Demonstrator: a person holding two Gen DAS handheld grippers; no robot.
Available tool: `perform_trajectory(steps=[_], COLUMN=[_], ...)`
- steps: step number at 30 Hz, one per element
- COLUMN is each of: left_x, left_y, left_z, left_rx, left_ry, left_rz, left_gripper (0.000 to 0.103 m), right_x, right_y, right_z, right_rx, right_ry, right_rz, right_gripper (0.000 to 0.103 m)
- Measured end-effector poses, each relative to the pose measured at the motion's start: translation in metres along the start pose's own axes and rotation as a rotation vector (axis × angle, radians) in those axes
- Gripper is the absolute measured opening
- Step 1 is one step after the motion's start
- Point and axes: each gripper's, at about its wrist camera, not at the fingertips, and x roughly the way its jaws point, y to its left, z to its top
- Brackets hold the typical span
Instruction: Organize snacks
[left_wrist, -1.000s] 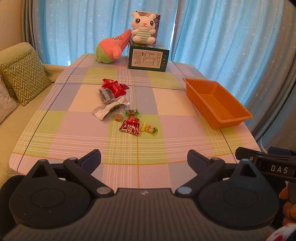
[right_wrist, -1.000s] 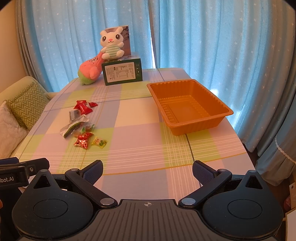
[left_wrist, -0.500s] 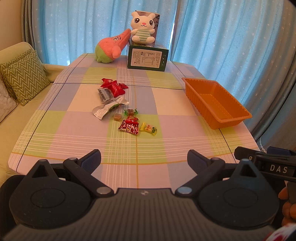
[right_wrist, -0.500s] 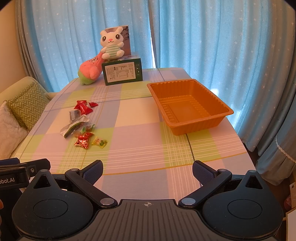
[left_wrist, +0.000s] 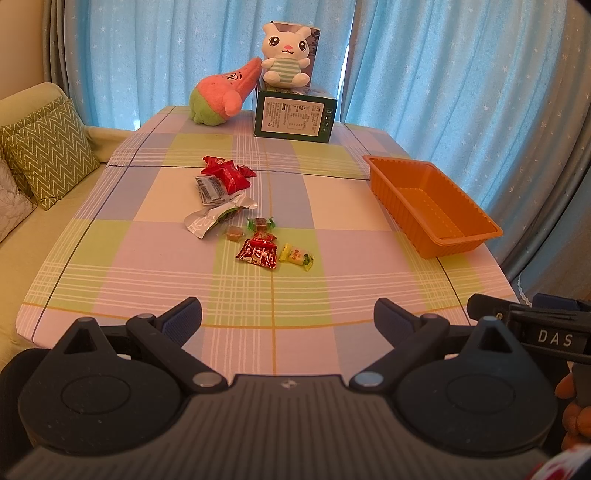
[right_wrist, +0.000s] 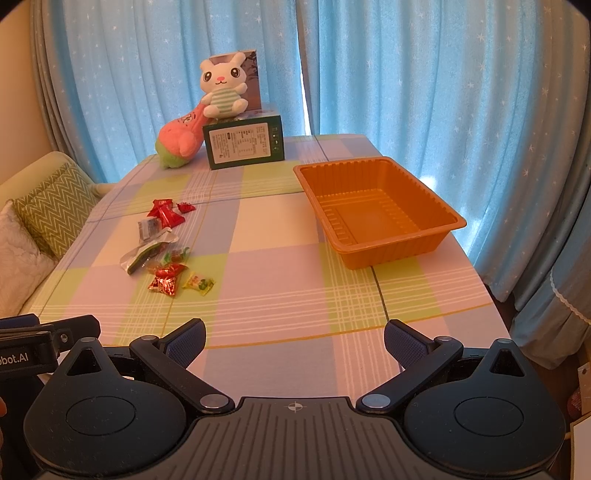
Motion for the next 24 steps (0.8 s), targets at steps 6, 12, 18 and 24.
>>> perform_trajectory(steps=[6,12,18,24], left_x=[0.0007,0.0008,0.0021,0.0039], left_y=[-0.0011,-0.0007,-0.0012,-0.0011], left_z=[0.0005,-0.0003,-0.0013,-0.0018], left_rx=[0.000,0.000,-0.001,-0.005], left_ry=[0.002,0.001,0.003,0.005], left_rz=[0.001,0.000,-0.003,-0.010], left_gripper=[0.099,0.099,0.099,0.099], right_x=[0.0001,0.0002,0.0004,0.0002], right_y=[0.0002,0.0005,0.0005,0.0011], right_z=[0.0000,-0.0001,-0.0001,-0.0002], right_rx=[0.001,0.000,0.000,0.001], right_ry=[0.000,0.001,0.001,0.001], right_rz=[0.000,0.001,0.000,0.001], right_gripper=[0.102,0.102,0.102,0.103])
